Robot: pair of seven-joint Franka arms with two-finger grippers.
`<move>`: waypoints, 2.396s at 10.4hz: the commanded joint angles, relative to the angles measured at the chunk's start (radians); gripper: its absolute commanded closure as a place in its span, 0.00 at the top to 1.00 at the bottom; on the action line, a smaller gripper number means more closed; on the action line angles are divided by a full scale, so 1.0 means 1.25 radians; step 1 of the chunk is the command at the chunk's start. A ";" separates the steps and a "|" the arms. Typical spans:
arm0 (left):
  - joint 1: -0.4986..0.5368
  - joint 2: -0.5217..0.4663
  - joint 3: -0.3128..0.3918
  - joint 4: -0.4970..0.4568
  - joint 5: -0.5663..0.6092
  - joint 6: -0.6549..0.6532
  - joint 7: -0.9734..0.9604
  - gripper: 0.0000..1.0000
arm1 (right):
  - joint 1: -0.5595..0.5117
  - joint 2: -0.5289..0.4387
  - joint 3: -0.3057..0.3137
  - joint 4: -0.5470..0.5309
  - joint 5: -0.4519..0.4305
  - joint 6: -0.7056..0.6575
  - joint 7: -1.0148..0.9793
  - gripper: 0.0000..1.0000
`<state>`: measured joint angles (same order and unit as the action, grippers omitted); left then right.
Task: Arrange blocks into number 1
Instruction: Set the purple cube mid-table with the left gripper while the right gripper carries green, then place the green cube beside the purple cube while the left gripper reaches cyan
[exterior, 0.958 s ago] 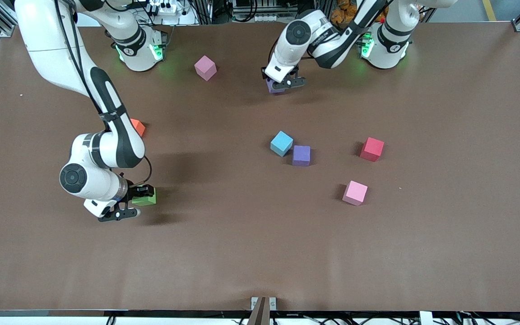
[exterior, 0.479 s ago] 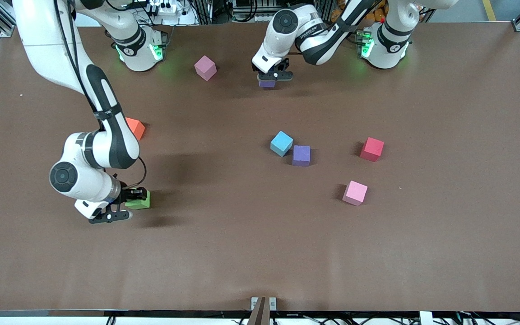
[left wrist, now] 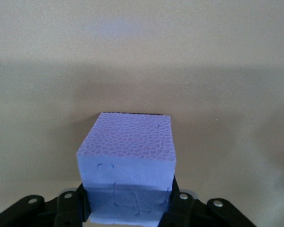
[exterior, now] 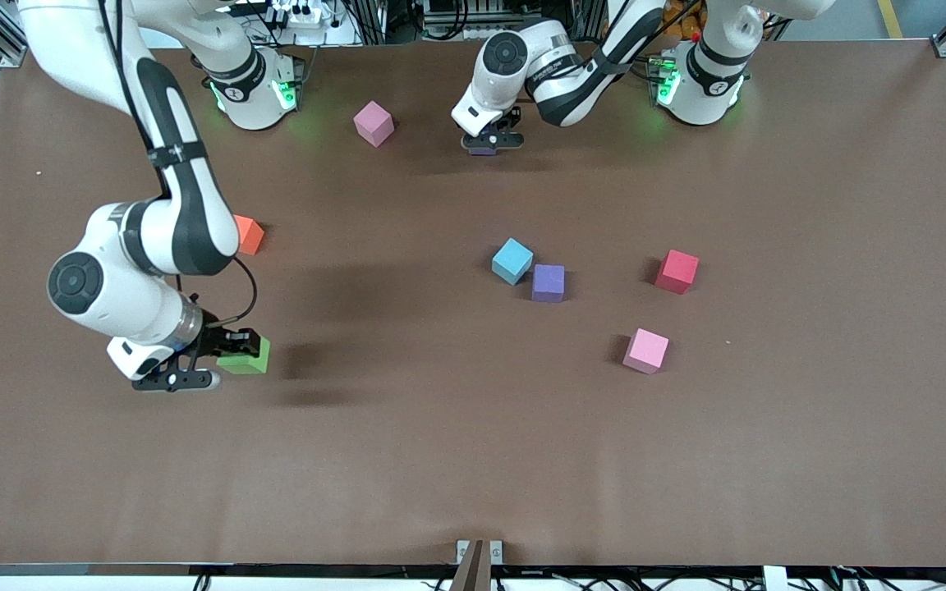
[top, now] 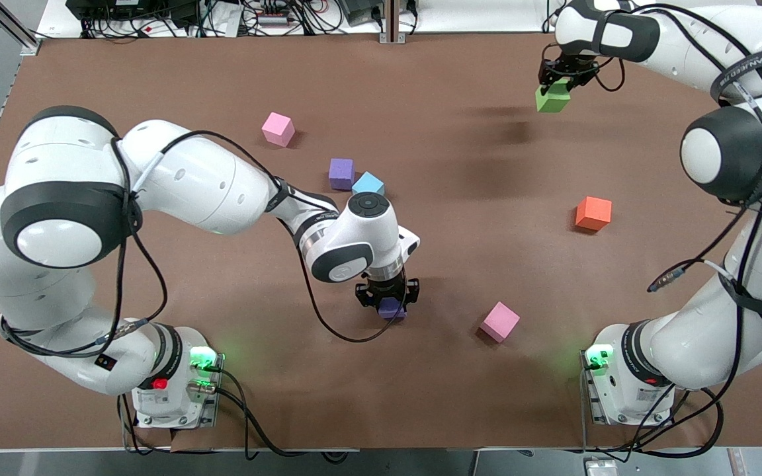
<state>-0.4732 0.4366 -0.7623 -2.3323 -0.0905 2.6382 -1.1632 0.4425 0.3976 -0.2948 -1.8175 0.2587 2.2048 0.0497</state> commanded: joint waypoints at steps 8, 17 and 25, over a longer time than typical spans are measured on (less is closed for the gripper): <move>0.051 -0.092 0.033 0.175 0.056 -0.251 -0.112 1.00 | 0.123 -0.155 -0.018 -0.175 0.015 0.058 0.206 0.41; 0.301 -0.038 0.180 0.269 0.031 -0.298 -0.071 1.00 | 0.611 -0.181 -0.011 -0.258 -0.025 0.170 0.715 0.41; 0.233 0.112 0.210 0.361 -0.058 -0.293 -0.168 1.00 | 0.734 -0.009 0.035 -0.171 -0.025 0.192 0.754 0.41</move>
<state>-0.1602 0.5582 -0.5042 -1.9189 -0.1490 2.2903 -1.3351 1.3391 0.3481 -0.2514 -2.0551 0.2479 2.4322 0.9469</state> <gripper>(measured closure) 0.000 0.414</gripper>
